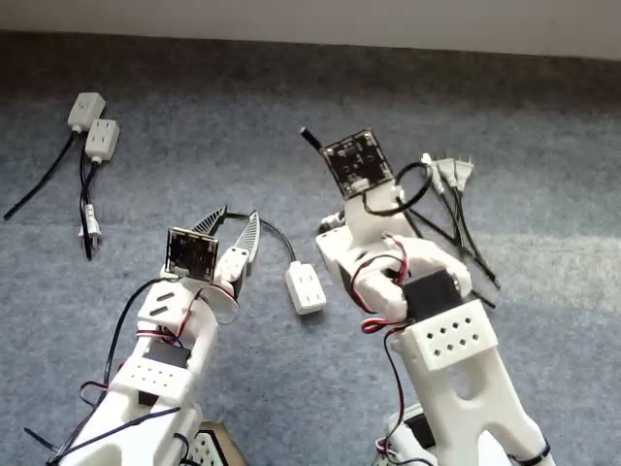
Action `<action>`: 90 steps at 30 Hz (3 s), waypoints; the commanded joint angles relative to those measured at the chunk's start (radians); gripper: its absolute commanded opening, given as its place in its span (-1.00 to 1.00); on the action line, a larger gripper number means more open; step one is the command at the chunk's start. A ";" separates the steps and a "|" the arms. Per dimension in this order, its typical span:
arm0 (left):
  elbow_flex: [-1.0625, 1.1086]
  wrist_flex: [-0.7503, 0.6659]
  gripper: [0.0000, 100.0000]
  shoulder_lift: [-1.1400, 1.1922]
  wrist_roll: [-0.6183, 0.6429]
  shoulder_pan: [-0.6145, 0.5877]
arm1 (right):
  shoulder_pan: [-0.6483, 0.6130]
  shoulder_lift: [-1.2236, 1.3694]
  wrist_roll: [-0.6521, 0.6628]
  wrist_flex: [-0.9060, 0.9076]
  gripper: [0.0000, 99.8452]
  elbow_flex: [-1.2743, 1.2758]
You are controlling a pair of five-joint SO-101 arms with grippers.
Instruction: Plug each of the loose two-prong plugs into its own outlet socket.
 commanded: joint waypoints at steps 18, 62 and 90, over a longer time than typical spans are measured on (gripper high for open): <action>-0.147 0.514 -0.66 0.004 -0.482 0.240 | 0.116 -0.073 -0.046 -0.039 -0.98 0.077; -0.768 0.697 -0.66 0.552 -0.397 0.140 | 0.223 -0.073 -0.046 -0.076 -0.98 0.088; -1.483 1.697 -0.59 0.946 0.485 0.320 | 0.223 -0.073 -0.037 -0.101 -0.98 0.116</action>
